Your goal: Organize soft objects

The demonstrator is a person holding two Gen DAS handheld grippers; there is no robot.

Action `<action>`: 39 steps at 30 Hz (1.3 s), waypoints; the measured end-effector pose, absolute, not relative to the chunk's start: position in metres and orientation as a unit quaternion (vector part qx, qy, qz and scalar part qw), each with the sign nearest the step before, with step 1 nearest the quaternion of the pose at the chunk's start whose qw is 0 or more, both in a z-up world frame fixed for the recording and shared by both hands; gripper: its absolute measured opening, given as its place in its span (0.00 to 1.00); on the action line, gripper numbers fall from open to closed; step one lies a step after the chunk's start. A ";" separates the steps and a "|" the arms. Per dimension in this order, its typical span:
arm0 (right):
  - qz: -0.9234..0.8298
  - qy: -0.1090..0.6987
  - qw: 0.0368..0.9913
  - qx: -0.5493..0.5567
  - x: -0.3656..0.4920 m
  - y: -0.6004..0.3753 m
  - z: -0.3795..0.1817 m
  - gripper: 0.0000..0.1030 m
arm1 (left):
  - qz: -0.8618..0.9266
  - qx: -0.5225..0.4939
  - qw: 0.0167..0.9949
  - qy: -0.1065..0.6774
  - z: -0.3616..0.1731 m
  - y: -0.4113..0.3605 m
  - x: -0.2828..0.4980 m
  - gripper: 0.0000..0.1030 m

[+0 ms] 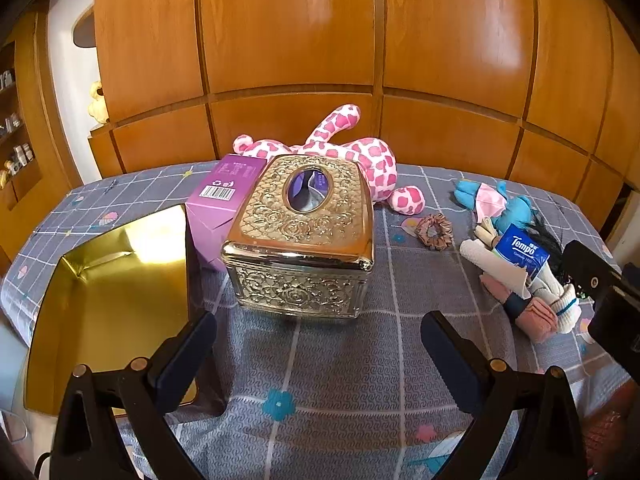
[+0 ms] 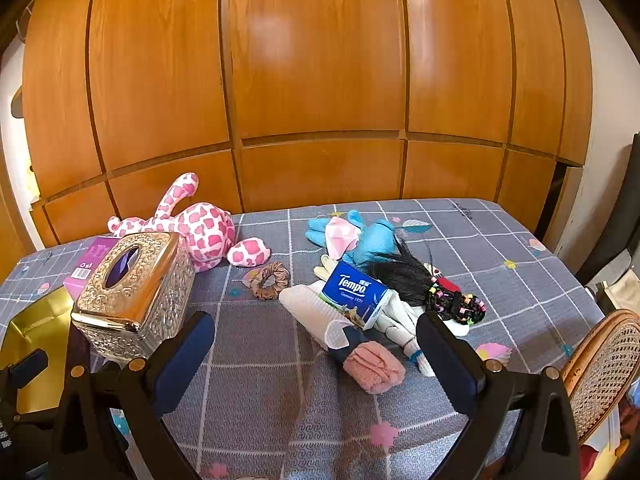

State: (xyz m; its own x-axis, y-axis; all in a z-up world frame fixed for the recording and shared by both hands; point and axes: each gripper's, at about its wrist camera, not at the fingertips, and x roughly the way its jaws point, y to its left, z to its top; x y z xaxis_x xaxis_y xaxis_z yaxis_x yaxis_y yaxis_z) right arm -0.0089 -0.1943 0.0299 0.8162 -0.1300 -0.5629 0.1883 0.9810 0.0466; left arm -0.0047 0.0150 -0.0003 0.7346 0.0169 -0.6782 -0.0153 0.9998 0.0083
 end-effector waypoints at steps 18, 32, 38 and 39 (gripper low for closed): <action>-0.073 0.297 0.951 0.045 -0.007 -0.190 0.025 1.00 | 0.011 -0.006 0.932 0.361 0.001 0.020 -0.008 1.00; -0.071 0.299 0.950 0.047 -0.006 -0.191 0.022 1.00 | 0.010 -0.003 0.932 0.363 0.000 0.018 -0.009 1.00; -0.071 0.300 0.950 0.049 -0.006 -0.193 0.023 1.00 | 0.009 -0.002 0.932 0.363 0.001 0.016 -0.010 1.00; -0.072 0.300 0.950 0.049 -0.005 -0.193 0.023 1.00 | 0.009 -0.003 0.932 0.363 0.001 0.016 -0.010 1.00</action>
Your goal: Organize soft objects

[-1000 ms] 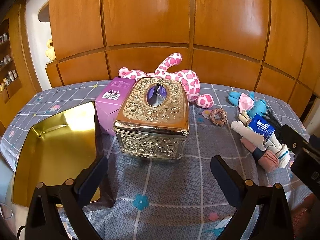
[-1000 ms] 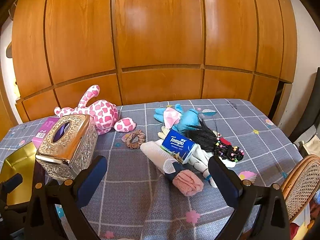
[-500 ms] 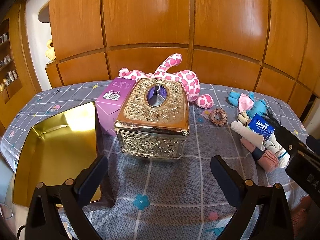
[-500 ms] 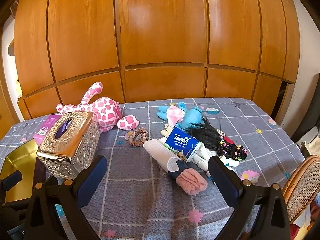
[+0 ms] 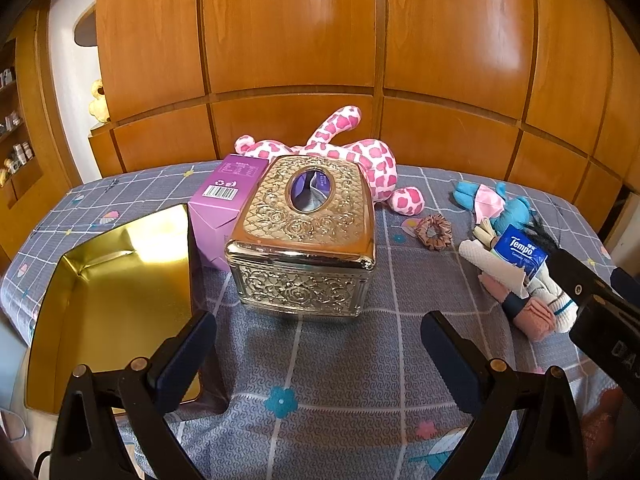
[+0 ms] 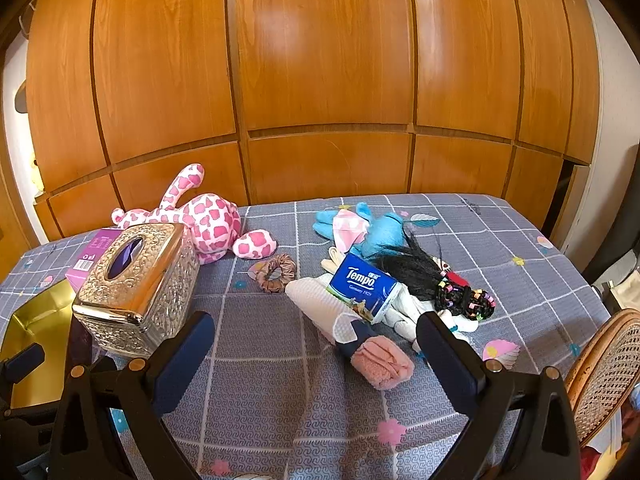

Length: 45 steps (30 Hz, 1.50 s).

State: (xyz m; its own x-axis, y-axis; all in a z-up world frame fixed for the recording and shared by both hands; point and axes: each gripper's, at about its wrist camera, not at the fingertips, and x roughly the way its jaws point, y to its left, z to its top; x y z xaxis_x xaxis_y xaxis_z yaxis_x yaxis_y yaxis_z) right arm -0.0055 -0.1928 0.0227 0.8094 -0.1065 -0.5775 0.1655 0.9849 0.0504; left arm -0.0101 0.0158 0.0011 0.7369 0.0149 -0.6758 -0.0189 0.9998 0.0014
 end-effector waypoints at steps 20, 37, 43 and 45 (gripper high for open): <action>-0.076 0.300 0.950 0.050 -0.005 -0.195 0.022 1.00 | 0.001 -0.001 0.931 0.366 0.000 0.010 -0.010 1.00; -0.121 0.288 0.947 0.082 -0.003 -0.243 0.036 1.00 | -0.128 -0.005 0.913 0.387 0.002 -0.012 0.004 1.00; -0.176 0.287 0.934 0.122 -0.007 -0.299 0.040 1.00 | -0.184 0.016 0.887 0.424 -0.012 -0.046 0.024 0.99; -0.189 0.286 0.930 0.134 -0.009 -0.316 0.042 1.00 | -0.192 0.022 0.884 0.425 -0.014 -0.056 0.028 0.99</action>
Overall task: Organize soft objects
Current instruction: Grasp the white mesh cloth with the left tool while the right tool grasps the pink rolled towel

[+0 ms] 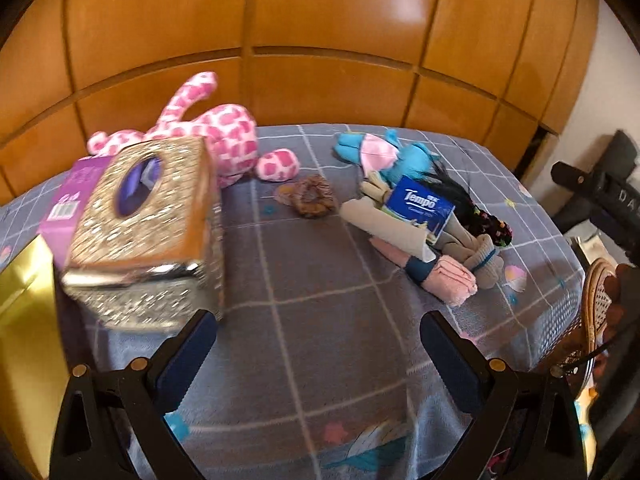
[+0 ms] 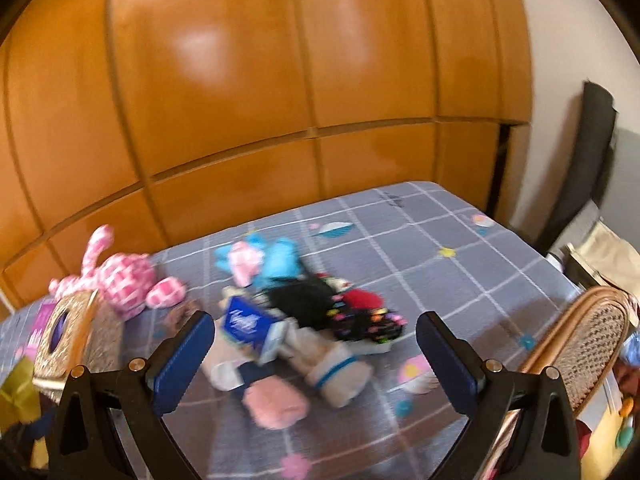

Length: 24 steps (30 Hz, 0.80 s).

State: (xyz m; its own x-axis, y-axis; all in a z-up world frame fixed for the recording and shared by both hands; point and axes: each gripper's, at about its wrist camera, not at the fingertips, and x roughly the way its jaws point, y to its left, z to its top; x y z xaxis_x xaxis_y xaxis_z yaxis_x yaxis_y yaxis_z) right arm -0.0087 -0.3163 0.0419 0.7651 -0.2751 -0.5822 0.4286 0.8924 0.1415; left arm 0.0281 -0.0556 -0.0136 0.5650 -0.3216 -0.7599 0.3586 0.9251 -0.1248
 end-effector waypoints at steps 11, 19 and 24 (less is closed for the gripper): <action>-0.200 0.310 0.920 0.136 -0.006 -0.345 0.028 1.00 | -0.231 -0.029 0.837 0.495 -0.034 -0.108 0.087 0.77; -0.178 0.321 0.921 0.127 0.003 -0.342 0.015 1.00 | -0.234 -0.103 0.821 0.511 -0.053 -0.131 0.133 0.70; -0.171 0.334 0.918 0.131 0.008 -0.343 0.003 1.00 | -0.249 -0.093 0.801 0.536 -0.076 -0.150 0.155 0.22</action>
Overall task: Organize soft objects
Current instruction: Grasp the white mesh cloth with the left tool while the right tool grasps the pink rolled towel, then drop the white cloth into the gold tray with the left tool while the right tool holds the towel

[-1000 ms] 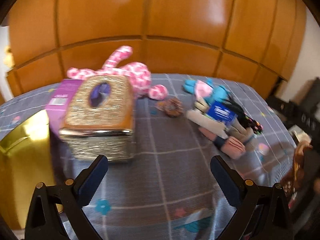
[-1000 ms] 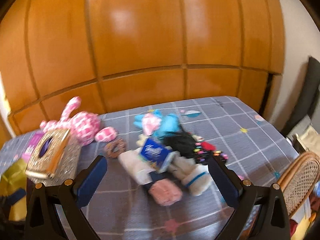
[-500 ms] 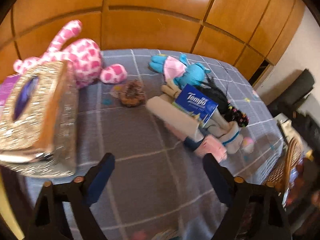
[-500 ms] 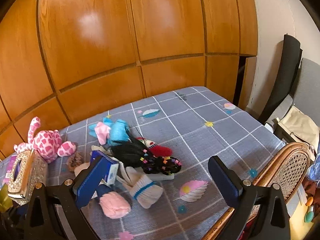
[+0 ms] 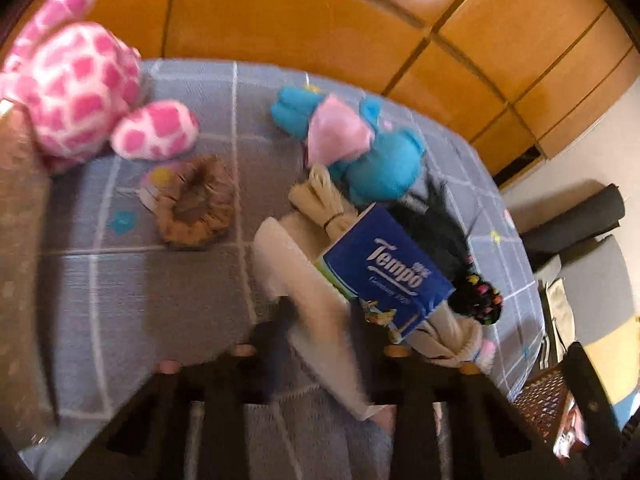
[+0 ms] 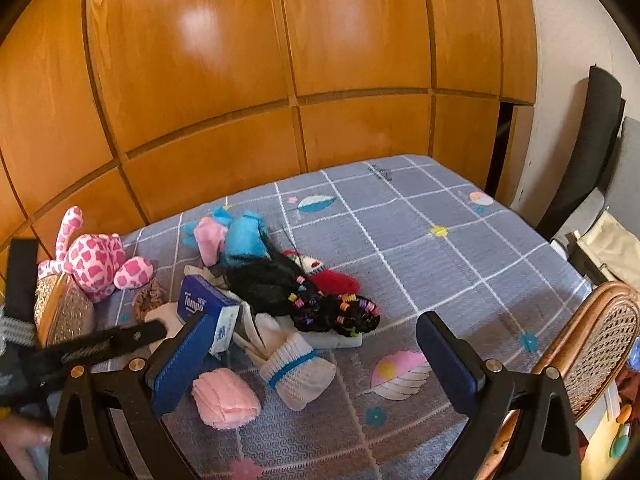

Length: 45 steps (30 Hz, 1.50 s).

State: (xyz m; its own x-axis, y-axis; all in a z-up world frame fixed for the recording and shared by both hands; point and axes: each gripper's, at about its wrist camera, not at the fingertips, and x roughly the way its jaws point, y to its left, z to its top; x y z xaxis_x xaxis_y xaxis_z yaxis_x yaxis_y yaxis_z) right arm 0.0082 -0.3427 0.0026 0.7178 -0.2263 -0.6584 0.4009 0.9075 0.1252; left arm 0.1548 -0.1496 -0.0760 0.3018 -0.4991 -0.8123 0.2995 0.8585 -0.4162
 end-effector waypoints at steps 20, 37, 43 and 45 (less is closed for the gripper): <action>-0.130 0.352 0.922 0.095 0.015 -0.322 -0.001 0.95 | -0.308 -0.042 0.830 0.463 -0.032 -0.056 0.050 0.07; 0.096 0.453 0.886 0.008 0.033 -0.215 -0.031 0.91 | -0.235 -0.039 0.830 0.504 -0.078 0.015 0.015 0.38; 0.090 0.502 0.856 -0.083 0.050 -0.187 -0.068 0.56 | -0.230 -0.024 0.839 0.493 -0.081 0.002 0.025 0.53; 0.107 0.511 0.851 -0.061 0.051 -0.188 -0.077 0.44 | -0.227 -0.005 0.836 0.499 -0.087 -0.006 0.027 0.52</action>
